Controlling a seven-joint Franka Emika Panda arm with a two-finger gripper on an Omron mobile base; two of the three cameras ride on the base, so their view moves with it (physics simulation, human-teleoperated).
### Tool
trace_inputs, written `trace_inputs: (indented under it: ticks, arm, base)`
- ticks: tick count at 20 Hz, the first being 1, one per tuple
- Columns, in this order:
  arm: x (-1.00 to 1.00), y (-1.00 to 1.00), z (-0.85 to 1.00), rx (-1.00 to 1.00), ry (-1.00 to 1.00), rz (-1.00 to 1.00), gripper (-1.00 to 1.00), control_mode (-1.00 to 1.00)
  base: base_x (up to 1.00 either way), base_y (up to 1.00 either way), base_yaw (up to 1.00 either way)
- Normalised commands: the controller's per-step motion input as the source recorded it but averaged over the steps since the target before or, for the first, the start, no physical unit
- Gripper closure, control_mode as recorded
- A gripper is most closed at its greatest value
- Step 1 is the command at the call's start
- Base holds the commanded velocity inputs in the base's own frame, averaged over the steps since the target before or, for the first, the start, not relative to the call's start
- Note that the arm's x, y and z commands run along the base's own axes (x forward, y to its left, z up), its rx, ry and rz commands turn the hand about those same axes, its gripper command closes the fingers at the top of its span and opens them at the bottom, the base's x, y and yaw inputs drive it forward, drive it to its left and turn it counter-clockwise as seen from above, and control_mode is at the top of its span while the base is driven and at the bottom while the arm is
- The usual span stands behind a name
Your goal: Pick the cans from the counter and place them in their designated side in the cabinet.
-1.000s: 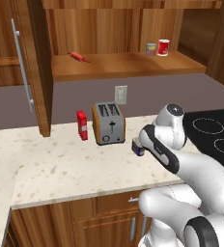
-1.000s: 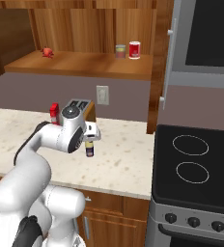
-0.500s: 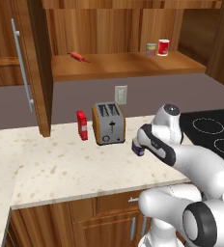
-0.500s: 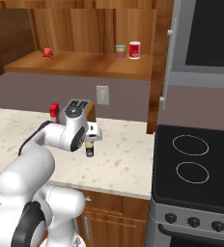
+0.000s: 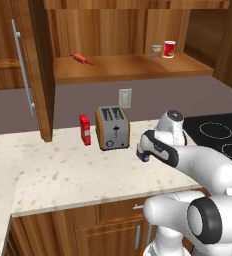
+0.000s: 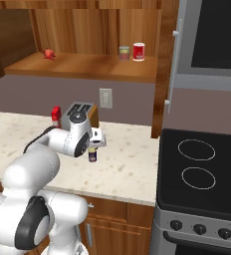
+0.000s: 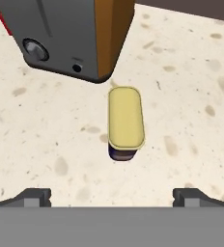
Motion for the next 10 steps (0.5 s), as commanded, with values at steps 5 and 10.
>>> trace_inputs:
  ticks: [5, 10]
  arm:
    - [0.14, 0.01, -0.13, 0.00, 0.00, 0.00, -1.00, -1.00]
    - [0.18, 0.03, -0.13, 0.00, 0.01, 0.00, -1.00, -1.00]
  base:
    - [0.00, 0.00, 0.00]
    - [0.00, 0.00, 0.00]
